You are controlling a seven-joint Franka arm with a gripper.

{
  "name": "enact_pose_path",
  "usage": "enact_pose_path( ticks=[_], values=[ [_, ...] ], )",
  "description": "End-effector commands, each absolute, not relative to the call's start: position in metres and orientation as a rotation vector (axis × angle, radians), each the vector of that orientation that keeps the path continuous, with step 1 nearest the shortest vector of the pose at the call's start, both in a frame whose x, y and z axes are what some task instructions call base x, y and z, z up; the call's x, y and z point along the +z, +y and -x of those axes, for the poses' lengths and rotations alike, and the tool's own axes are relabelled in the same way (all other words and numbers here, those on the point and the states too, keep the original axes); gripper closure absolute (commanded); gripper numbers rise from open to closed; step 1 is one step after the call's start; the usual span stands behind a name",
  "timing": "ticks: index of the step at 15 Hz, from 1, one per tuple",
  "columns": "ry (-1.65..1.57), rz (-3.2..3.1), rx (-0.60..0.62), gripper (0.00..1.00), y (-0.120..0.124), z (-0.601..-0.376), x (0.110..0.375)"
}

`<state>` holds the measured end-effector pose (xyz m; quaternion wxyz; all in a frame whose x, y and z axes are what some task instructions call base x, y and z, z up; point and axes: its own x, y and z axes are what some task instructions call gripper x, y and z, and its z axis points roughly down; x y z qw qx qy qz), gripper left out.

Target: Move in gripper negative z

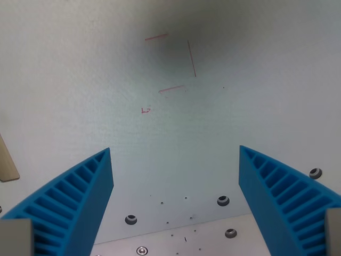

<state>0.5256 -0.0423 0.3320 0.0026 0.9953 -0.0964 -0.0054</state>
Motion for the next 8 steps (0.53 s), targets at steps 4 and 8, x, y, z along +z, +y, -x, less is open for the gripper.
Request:
enact_pose_path(
  ticks=[4, 8],
  values=[
    [-0.303, -3.122, -0.012, 0.0, -0.042, -0.526, 0.354],
    [-0.303, -3.122, -0.012, 0.0, -0.042, -0.526, 0.374]
  ],
)
